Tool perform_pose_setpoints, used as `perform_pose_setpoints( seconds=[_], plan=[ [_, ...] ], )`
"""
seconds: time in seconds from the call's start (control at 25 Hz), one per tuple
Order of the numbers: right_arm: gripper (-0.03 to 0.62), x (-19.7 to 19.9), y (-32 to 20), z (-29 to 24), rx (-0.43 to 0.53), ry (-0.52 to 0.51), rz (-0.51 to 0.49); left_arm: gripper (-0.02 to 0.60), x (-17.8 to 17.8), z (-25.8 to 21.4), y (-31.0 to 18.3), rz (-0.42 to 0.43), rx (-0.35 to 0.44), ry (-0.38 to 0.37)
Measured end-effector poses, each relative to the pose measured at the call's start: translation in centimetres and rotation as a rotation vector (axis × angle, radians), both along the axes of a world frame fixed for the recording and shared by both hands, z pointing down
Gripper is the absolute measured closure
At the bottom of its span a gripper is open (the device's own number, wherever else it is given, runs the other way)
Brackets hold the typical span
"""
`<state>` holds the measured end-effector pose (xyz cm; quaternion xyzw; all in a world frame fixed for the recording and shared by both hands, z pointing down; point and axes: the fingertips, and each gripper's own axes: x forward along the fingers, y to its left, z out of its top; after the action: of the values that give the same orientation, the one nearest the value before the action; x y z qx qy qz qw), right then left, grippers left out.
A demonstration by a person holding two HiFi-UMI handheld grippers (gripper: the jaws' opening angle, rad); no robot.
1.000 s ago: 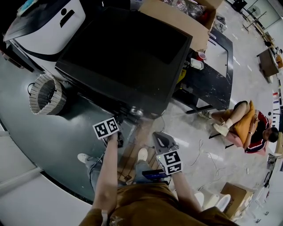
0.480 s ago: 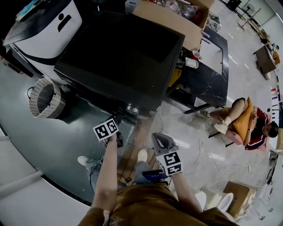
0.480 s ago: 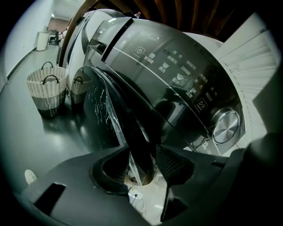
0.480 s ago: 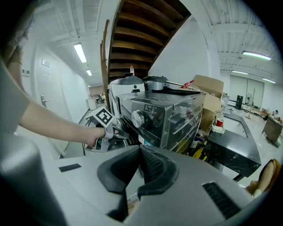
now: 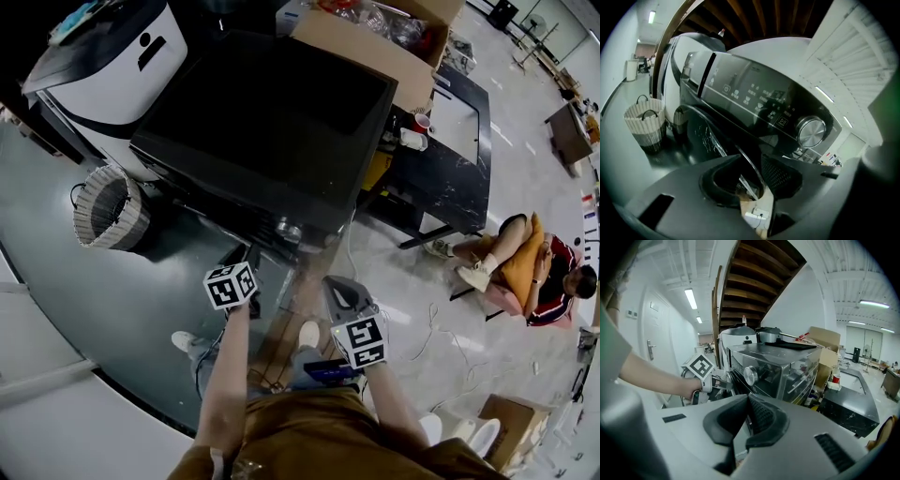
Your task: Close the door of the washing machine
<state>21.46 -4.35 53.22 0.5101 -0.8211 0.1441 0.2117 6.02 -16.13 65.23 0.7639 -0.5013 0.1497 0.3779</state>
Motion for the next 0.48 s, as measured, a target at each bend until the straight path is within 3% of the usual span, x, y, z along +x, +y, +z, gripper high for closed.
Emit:
perform_pose_setpoints(
  seconds=[0.2, 0.4, 0.48],
  plan=[
    [0.582, -1.0, -0.2, -1.9, 0.045, -0.034, -0.034, 0.465, -0.8, -4.3, 1.3, 0.028, 0.125, -0.081],
    [0.582, -2.1, -1.1, -4.4, 0.112, -0.048, -0.067, 0.471, -1.1, -8.9, 2.6, 0.041, 0.237, -0.112],
    [0.582, -2.8, -1.3, -5.6, 0.134, -0.046, -0.09, 0.479, -1.2, -10.8, 3.4, 0.031, 0.274, -0.091]
  ],
)
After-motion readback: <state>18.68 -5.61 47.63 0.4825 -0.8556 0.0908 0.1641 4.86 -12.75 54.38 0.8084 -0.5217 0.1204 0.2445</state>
